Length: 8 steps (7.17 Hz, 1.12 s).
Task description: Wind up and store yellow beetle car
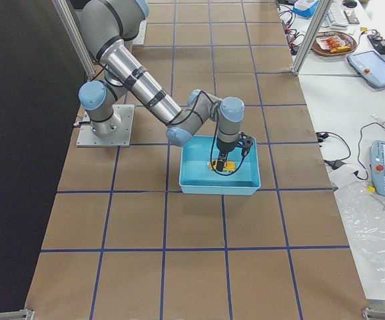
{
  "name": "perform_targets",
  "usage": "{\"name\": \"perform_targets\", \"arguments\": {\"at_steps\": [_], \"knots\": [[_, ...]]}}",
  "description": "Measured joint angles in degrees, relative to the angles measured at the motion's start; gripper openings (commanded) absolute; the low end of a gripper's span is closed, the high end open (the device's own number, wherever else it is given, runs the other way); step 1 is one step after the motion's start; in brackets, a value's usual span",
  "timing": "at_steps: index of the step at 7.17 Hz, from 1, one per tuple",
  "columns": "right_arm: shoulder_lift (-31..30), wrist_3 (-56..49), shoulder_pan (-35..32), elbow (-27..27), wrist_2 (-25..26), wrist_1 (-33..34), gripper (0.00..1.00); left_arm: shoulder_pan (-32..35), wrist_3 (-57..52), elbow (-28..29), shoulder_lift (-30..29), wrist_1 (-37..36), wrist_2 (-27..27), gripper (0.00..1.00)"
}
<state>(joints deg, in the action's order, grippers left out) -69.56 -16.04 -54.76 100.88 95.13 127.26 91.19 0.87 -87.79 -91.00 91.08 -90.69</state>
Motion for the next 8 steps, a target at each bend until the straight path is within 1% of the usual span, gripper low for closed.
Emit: {"name": "perform_targets", "arguments": {"at_steps": [1,2,4,6,7,8], "knots": [[-2.8,0.1,0.0,-1.3,0.0,-1.4,0.99,0.0,0.0,0.1,-0.2,0.0,0.0,1.0],[-6.5,0.4,-0.1,-2.2,0.0,-4.1,0.99,-0.1,0.0,0.3,-0.6,0.0,-0.1,1.0],[-14.3,6.2,-2.2,-3.0,-0.8,-10.6,0.99,-0.1,0.1,0.6,-1.1,0.5,-0.2,1.0],[-20.6,12.5,-8.2,-3.1,-2.3,-15.1,0.99,-0.1,0.1,0.5,-1.2,0.7,-0.3,1.0],[-22.9,16.0,-12.5,-3.1,-2.5,-18.1,0.99,-0.2,0.0,0.3,-1.1,0.7,-0.3,1.0],[-24.6,18.0,-18.2,-3.3,-2.6,-20.9,0.99,-0.2,-0.1,0.2,-1.0,0.8,-0.2,1.0]]}}
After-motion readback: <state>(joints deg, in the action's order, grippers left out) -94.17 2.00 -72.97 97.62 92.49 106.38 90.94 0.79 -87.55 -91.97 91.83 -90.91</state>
